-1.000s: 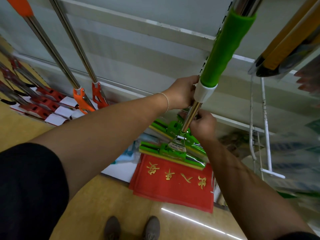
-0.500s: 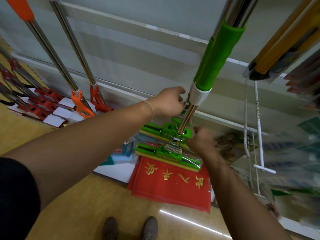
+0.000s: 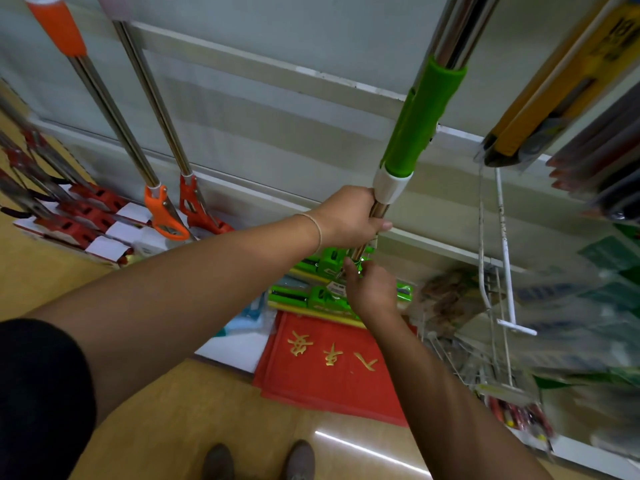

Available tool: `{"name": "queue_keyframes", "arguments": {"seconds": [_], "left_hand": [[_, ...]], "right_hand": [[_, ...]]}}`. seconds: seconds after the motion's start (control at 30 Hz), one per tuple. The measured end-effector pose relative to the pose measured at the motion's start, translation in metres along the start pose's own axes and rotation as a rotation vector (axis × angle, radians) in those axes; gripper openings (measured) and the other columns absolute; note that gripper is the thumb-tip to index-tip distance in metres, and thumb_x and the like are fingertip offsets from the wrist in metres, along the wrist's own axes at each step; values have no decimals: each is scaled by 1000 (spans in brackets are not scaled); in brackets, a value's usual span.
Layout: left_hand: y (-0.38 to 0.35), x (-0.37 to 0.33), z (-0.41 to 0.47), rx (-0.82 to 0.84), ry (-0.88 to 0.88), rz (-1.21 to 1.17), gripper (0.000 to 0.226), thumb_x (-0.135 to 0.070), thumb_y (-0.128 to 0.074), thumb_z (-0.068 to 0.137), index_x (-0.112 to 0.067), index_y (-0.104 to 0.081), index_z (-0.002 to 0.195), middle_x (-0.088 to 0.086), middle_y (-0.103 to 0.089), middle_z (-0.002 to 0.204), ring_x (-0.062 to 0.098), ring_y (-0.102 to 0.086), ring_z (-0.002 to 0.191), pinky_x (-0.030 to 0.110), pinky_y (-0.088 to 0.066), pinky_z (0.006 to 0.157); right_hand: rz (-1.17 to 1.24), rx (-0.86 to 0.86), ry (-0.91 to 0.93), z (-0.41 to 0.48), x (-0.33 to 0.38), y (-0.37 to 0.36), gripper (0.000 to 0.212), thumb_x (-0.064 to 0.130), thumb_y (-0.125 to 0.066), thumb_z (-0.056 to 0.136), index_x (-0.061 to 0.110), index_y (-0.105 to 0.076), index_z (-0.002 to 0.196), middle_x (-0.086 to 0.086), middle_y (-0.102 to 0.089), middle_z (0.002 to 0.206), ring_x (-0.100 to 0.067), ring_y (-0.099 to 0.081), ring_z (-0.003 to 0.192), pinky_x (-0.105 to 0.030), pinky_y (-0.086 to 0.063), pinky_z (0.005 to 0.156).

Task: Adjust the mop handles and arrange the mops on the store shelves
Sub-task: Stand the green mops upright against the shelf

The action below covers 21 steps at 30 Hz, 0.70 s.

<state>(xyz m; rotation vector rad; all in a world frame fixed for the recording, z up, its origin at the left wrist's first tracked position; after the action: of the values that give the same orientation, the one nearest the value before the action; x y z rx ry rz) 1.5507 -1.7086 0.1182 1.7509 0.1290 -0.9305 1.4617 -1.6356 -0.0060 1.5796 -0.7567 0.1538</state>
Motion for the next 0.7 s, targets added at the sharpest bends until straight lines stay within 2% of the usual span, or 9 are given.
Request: {"name": "queue_keyframes", "arguments": {"seconds": [0.13,0.23,0.33,0.4,0.53,0.7], "left_hand": [[2,-1,9,8,13,-40,23,-29,-67,91,-6,-65,93,11,-68,91,26,-63,87,34,-51,81],[4,-4,15,21,4,-35,21,-26,-66,91,-6,-65,96,11,-68,93,25,-63,88,30,-48,78],[6,-5,20,35,-8,-30,20,-24,-65,92,-5,-65,95,10,-66,89,24,-60,84,28,-45,73],[5,-4,24,25,-8,-32,20,-25,-65,91,-6,-64,95,9,-66,89,25,-61,85,30,-48,76],[3,-3,34,-2,2,-43,16,-27,-65,91,-11,-63,93,7,-66,93,23,-60,87,28,-44,77],[5,-1,43,8,15,-42,14,-26,-65,92,-18,-55,85,1,-60,84,22,-57,83,27,-40,75]], "right_hand": [[6,-28,-83,12,3,-1,58,53,-40,101,0,-64,99,-24,-67,101,-41,-62,96,-34,-31,64],[34,-52,-112,22,6,2,54,49,-43,101,-2,-63,104,-27,-67,107,-43,-61,102,-38,-38,68],[56,-28,-107,31,9,5,47,43,-43,103,1,-64,104,-24,-68,105,-42,-63,100,-33,-32,64],[51,-22,-97,37,9,6,45,40,-44,103,1,-66,105,-23,-69,105,-41,-63,99,-31,-31,65],[18,-42,-57,50,7,8,42,37,-46,102,2,-69,109,-25,-70,105,-43,-63,100,-40,-45,73],[1,-28,-9,61,8,9,41,35,-45,103,2,-64,117,-26,-69,104,-44,-62,99,-42,-45,75]]}}
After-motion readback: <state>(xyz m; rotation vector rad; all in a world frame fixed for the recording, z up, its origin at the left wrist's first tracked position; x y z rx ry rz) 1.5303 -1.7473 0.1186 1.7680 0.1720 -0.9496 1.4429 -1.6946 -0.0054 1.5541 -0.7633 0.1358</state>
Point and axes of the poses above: each hand's wrist, its own z-axis towards the middle knuckle, its own y-axis out of the back of the hand, x = y × z, the point moved 3 cm from there along z, towards the middle knuckle
